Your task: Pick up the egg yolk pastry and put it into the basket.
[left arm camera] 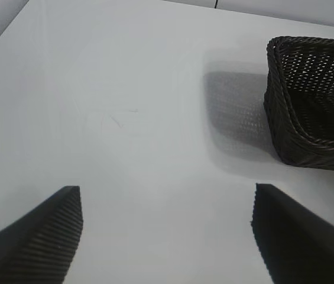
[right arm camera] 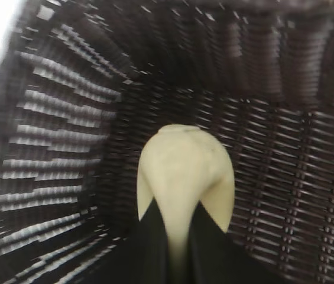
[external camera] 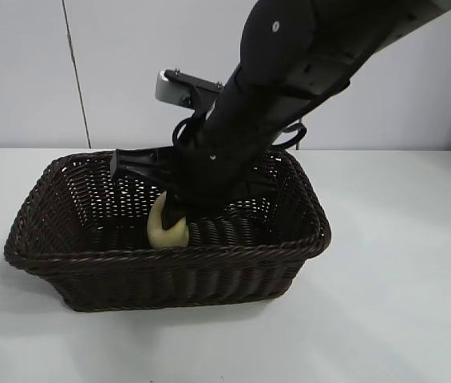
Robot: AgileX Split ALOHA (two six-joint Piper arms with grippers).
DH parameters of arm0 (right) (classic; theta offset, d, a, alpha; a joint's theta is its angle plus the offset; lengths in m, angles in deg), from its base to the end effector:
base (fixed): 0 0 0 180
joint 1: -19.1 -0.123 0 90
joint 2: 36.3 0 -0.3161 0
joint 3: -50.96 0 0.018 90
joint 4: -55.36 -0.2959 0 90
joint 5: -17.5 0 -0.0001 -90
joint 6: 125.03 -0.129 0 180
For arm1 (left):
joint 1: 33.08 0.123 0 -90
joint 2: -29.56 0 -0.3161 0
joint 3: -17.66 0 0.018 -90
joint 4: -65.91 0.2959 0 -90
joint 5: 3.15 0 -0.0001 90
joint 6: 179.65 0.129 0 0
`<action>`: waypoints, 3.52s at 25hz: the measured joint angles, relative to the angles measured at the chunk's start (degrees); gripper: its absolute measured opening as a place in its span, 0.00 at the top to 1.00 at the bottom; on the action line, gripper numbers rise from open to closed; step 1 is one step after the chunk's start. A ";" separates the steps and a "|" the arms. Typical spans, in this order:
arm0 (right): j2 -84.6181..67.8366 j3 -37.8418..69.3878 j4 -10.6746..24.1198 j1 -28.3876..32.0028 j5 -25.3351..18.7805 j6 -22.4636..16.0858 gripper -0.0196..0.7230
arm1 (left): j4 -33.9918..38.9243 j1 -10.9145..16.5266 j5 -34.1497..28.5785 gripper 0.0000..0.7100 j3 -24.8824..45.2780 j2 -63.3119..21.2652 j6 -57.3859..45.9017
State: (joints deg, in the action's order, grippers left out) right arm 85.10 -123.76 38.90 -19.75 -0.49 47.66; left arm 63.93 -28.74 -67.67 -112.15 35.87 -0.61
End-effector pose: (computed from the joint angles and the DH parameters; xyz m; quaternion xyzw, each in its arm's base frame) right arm 0.3731 0.3151 0.1265 -0.1444 0.9391 0.1945 0.2436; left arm 0.0333 -0.0015 0.2696 -0.0390 0.8694 -0.0027 0.4925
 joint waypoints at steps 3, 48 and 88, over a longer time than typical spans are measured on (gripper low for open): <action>-0.17 0.00 -0.07 0.00 0.12 -0.10 0.75 | 0.00 0.00 0.00 0.20 0.00 0.00 0.00; -6.75 -26.07 23.35 31.50 -52.47 -3.17 0.25 | 0.00 0.00 0.00 0.20 0.00 0.00 0.00; -86.46 45.27 18.49 38.77 -43.82 4.14 0.25 | 0.00 0.00 0.00 0.20 0.00 0.00 0.00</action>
State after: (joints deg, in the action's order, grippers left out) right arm -1.36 -78.50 57.39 19.01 -44.31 51.80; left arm 63.93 -28.74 -67.67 -112.15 35.87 -0.61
